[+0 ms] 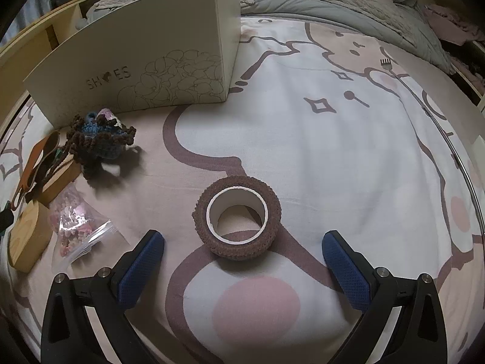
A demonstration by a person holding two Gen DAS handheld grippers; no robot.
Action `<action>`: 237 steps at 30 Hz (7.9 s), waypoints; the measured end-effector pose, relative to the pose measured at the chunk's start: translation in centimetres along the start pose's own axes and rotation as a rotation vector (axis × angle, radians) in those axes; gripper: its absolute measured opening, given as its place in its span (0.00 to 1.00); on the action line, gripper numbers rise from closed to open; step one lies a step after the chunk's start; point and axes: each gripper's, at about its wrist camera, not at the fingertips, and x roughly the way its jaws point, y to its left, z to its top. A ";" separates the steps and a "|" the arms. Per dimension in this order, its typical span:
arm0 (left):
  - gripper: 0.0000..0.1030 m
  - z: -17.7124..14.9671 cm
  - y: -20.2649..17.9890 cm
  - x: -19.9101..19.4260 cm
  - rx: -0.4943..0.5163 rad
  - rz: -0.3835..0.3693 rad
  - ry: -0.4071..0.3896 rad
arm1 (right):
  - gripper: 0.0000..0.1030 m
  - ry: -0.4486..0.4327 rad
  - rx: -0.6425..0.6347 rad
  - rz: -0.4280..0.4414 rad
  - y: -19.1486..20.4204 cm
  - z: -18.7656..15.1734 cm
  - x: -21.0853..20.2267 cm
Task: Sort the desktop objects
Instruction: 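Align the left gripper over the clothespin while the right gripper centers on the bandage roll, then close the left gripper on the green clothespin while the right gripper grasps the bandage roll, then lift the clothespin with the left gripper while the right gripper lifts the bandage roll, then carry the clothespin with the left gripper over the SHOES box while the right gripper carries the roll there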
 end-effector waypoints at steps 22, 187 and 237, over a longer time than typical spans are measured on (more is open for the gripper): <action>0.99 0.6 1.3 1.8 0.044 0.179 -0.028 | 1.00 -0.015 -0.001 0.022 -0.4 0.0 -0.1; 0.27 1.7 -2.1 -5.7 0.150 -0.049 -0.294 | 0.42 -0.351 0.061 0.150 0.2 1.5 -8.7; 0.27 12.3 -9.2 -15.1 0.212 -0.275 -0.543 | 0.42 -0.727 -0.058 0.208 3.3 11.4 -20.5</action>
